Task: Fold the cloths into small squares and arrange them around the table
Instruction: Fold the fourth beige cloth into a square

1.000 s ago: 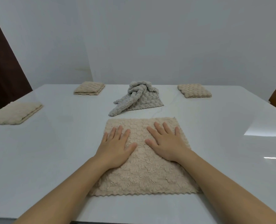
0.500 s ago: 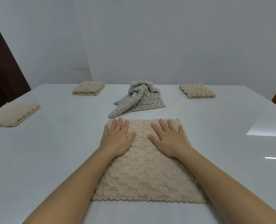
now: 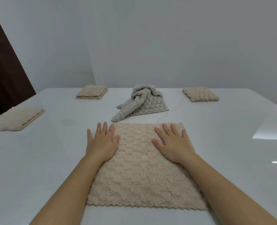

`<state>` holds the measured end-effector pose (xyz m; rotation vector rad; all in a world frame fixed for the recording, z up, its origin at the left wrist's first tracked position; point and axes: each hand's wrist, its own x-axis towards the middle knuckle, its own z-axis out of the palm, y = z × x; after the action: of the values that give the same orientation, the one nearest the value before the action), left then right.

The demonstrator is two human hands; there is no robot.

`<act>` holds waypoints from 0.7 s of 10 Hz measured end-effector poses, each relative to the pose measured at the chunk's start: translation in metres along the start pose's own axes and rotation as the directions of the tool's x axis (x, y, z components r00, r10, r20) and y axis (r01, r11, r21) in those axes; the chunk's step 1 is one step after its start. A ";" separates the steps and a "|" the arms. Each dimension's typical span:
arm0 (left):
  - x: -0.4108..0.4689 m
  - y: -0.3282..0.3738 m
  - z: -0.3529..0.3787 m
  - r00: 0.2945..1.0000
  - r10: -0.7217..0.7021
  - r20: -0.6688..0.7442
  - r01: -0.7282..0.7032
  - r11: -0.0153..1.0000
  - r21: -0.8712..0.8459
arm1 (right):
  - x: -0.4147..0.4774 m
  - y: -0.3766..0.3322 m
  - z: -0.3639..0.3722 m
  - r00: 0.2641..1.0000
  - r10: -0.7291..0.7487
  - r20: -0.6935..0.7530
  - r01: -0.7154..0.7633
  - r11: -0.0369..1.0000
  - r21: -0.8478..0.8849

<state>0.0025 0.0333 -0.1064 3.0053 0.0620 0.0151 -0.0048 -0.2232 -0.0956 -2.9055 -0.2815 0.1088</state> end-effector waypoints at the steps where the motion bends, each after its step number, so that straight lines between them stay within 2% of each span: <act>1: 0.001 -0.004 0.001 1.000 -0.001 -0.022 -0.002 0.995 -0.095 | 0.000 0.000 0.000 1.000 0.007 -0.014 -0.006 1.000 0.013; 3: 0.001 -0.006 0.001 0.998 0.000 -0.056 -0.010 0.982 -0.191 | 0.002 0.001 0.001 0.999 0.012 -0.040 -0.011 1.000 0.018; 7: 0.000 -0.005 -0.001 0.998 -0.010 -0.056 -0.003 0.975 -0.222 | 0.002 0.001 0.001 0.999 0.013 -0.034 -0.013 1.000 0.013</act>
<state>0.0026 0.0388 -0.1057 2.7809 0.0670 0.1005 -0.0024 -0.2239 -0.0965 -2.8935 -0.2549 0.0622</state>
